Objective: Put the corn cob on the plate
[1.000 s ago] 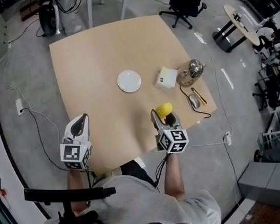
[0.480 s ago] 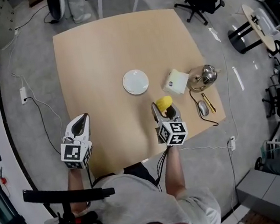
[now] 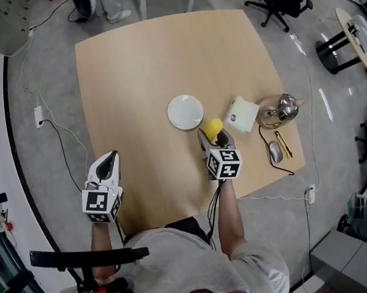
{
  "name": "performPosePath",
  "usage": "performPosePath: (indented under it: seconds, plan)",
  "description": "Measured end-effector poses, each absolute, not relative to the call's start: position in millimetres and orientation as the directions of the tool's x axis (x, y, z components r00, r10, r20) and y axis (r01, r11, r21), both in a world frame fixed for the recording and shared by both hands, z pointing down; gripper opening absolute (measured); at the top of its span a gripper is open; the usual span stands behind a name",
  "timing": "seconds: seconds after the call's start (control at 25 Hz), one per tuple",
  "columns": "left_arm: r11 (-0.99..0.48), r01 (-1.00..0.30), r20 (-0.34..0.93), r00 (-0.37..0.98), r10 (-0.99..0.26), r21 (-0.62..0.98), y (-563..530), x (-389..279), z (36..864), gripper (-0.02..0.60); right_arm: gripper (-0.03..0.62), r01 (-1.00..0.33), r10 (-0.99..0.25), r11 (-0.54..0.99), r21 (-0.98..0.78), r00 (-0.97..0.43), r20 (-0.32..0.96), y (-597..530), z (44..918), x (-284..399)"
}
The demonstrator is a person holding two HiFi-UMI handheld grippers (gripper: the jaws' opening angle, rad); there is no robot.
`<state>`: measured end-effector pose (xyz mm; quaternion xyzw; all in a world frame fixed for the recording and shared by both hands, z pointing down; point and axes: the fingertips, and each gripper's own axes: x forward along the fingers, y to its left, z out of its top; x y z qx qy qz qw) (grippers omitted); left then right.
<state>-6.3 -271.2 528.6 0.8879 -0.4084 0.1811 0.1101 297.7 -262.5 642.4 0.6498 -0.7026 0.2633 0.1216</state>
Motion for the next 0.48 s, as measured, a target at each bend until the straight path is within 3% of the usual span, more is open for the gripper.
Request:
performPosePath:
  seconds: [0.48]
  plan:
    - [-0.591, -0.805, 0.450, 0.544, -0.708, 0.043, -280.6, -8.1, 541.2, 0.020, 0.262, -0.975, -0.781, 0.064, -0.211, -0.181, 0.598, -307.8, 686.7, 295.7]
